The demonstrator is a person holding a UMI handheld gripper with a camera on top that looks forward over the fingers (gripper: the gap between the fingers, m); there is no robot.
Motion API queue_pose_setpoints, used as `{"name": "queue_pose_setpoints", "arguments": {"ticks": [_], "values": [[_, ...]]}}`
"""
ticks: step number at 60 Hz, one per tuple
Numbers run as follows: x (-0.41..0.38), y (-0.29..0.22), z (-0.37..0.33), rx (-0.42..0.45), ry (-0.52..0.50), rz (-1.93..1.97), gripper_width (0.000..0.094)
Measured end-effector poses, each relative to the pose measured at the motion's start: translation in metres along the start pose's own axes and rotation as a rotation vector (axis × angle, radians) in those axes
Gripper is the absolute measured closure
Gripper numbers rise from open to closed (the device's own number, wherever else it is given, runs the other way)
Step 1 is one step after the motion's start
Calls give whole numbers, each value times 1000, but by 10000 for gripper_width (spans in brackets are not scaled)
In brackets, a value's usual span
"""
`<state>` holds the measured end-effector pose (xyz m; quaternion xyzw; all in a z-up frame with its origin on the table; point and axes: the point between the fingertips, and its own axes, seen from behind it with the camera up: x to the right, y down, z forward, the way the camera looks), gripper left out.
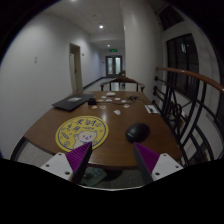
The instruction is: Arrange mouse
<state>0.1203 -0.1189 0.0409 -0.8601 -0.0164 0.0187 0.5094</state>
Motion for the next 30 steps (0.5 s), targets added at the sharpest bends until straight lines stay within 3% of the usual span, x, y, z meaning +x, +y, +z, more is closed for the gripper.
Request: {"name": "queue_pose_setpoints", "arguments": {"ticks": [15, 30], "values": [[12, 7, 14, -20, -17, 30, 86], [39, 16, 47, -54, 30, 29, 86]]}}
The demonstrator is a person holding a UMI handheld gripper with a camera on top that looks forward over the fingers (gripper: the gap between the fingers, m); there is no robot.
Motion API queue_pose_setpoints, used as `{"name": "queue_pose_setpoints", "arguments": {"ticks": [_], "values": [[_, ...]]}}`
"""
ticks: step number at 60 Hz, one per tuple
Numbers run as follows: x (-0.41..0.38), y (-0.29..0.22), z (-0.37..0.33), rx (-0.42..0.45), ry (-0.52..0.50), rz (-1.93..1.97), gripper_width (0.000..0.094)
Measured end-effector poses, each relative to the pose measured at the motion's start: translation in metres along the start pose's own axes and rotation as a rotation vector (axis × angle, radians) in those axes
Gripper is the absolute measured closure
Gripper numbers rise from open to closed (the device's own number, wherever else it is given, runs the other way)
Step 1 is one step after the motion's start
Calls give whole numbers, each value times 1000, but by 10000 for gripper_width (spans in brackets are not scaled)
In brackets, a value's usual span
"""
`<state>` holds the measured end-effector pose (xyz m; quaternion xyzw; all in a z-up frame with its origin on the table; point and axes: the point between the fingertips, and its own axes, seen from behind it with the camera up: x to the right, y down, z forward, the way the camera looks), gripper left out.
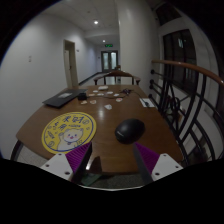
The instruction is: Arrange mouse
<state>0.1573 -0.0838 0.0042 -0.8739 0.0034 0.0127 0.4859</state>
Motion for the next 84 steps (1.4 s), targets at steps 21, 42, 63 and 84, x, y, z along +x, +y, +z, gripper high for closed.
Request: {"name": "queue_pose_setpoints", "arguments": {"ticks": [21, 42, 63, 84], "values": [[47, -25, 77, -37, 74, 22, 108], [51, -37, 93, -46, 84, 123, 577], [-148, -168, 10, 206, -192, 22, 584], [-183, -36, 94, -83, -167, -93, 556]]}}
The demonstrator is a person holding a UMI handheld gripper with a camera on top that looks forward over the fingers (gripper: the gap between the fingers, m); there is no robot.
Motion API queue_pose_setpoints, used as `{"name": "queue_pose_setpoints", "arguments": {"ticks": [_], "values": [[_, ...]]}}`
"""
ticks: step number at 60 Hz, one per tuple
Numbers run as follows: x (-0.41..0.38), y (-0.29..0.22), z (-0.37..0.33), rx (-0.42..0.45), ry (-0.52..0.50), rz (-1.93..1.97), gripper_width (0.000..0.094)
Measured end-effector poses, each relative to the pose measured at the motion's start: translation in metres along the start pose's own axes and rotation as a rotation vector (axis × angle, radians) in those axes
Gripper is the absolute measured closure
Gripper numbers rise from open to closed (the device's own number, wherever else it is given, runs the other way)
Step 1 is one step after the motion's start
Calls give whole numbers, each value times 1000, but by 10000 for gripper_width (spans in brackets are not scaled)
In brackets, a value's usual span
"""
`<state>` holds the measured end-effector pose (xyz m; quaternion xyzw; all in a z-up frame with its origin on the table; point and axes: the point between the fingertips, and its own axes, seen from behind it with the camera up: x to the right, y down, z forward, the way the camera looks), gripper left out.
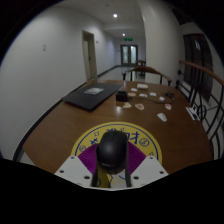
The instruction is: Arrange mouse
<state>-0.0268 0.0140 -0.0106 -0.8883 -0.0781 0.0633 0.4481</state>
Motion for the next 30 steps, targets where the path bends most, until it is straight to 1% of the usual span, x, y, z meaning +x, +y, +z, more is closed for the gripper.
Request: {"name": "queue_pose_setpoints", "arguments": {"ticks": [1, 3, 4, 7, 9, 12, 15, 16, 25, 29, 30], "values": [[1, 2, -3, 7, -1, -7, 525], [2, 5, -2, -6, -1, -15, 476], [1, 5, -2, -8, -5, -15, 466], [-1, 5, -3, -24, -26, -30, 384], [-2, 6, -6, -31, -42, -49, 353], [0, 10, -17, -42, -51, -97, 227], [4, 7, -34, -13, -54, -142, 93], [5, 6, -41, 0, -55, -147, 73], [20, 9, -111, 89, -118, -50, 86], [39, 14, -140, 125, -121, 14, 83], [41, 14, -141, 132, -108, 31, 88]]}}
